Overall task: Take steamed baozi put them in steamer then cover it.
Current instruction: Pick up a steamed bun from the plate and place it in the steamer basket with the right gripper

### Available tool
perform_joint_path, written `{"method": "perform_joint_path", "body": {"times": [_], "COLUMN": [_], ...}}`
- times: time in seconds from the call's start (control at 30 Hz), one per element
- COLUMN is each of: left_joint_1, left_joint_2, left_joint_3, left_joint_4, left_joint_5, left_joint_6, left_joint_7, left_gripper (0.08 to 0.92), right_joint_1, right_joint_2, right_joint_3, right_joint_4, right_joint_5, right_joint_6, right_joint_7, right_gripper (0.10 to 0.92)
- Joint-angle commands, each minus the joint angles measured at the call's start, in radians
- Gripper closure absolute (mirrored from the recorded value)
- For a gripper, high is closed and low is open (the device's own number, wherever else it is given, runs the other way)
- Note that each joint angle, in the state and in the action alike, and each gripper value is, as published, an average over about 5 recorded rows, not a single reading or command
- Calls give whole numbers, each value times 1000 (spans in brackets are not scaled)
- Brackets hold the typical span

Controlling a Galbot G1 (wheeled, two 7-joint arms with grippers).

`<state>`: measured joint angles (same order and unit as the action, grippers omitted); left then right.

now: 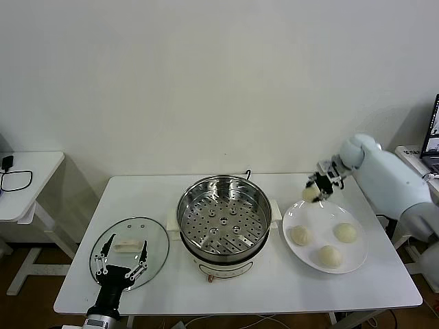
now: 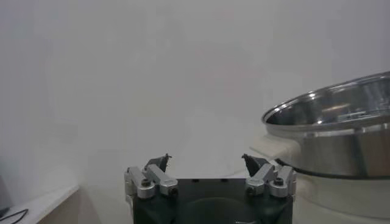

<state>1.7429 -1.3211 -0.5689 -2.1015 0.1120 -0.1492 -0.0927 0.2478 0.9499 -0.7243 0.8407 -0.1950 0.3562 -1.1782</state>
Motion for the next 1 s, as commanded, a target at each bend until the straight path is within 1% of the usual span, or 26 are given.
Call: {"method": "perform_joint_path", "body": {"times": [0.03, 0.2, 0.4, 0.67, 1.0], "left_joint_1": [4, 8, 10, 11, 9], "left_joint_2": [2, 0, -3, -6, -5], "left_joint_3": [2, 1, -4, -11, -20], "left_joint_4": [-12, -21, -22, -19, -23], "left_joint_5": [-4, -7, -10, -17, -31], "left_joint_6": [1, 0, -2, -8, -12], "left_joint_7": [-1, -3, -5, -7, -10], "left_gripper": [177, 177, 177, 177, 177], "right_joint_1": [282, 363, 305, 179, 89], "right_joint_2": [19, 99, 173, 252, 335], "right_joint_3": [-240, -316, -337, -341, -301], "right_joint_4": [286, 368, 413, 360, 257], "right_joint_5": [159, 176, 94, -12, -120], "right_joint_6": [183, 224, 282, 311, 336], "right_joint_7": [2, -8, -33, -34, -35], "right_gripper": [414, 410, 406, 406, 406]}}
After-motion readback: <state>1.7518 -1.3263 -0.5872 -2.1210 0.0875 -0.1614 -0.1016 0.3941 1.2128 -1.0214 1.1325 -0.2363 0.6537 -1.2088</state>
